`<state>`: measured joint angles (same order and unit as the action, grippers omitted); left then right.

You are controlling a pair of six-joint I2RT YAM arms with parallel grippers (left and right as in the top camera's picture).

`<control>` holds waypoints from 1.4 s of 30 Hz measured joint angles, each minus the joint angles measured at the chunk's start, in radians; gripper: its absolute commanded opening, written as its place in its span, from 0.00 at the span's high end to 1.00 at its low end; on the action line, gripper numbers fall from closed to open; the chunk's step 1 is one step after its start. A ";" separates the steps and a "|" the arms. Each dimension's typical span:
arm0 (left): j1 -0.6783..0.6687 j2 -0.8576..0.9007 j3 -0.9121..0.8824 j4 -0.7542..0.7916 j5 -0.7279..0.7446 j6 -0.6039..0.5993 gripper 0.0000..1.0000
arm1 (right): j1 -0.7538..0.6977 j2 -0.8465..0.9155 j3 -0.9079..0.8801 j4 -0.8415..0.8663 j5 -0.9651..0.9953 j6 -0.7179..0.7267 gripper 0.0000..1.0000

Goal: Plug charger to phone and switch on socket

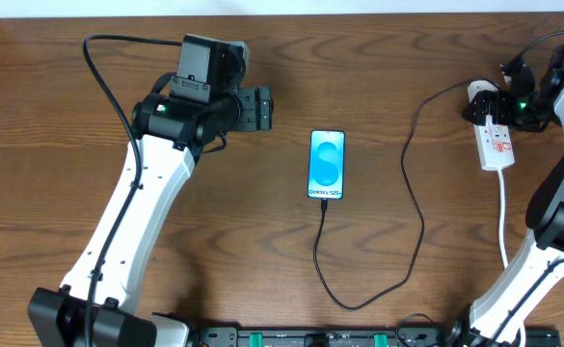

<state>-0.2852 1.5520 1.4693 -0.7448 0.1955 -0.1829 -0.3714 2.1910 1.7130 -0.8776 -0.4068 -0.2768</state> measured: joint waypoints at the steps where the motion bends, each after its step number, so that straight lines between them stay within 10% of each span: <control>1: 0.000 0.000 0.000 0.000 0.000 0.000 0.14 | 0.000 0.000 0.000 0.000 0.000 0.000 0.01; 42: 0.000 0.000 0.000 0.000 0.000 0.000 0.14 | 0.002 0.000 0.004 -0.024 -0.008 0.031 0.01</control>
<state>-0.2852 1.5520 1.4693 -0.7448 0.1955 -0.1825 -0.3698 2.1906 1.7172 -0.9016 -0.4152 -0.2459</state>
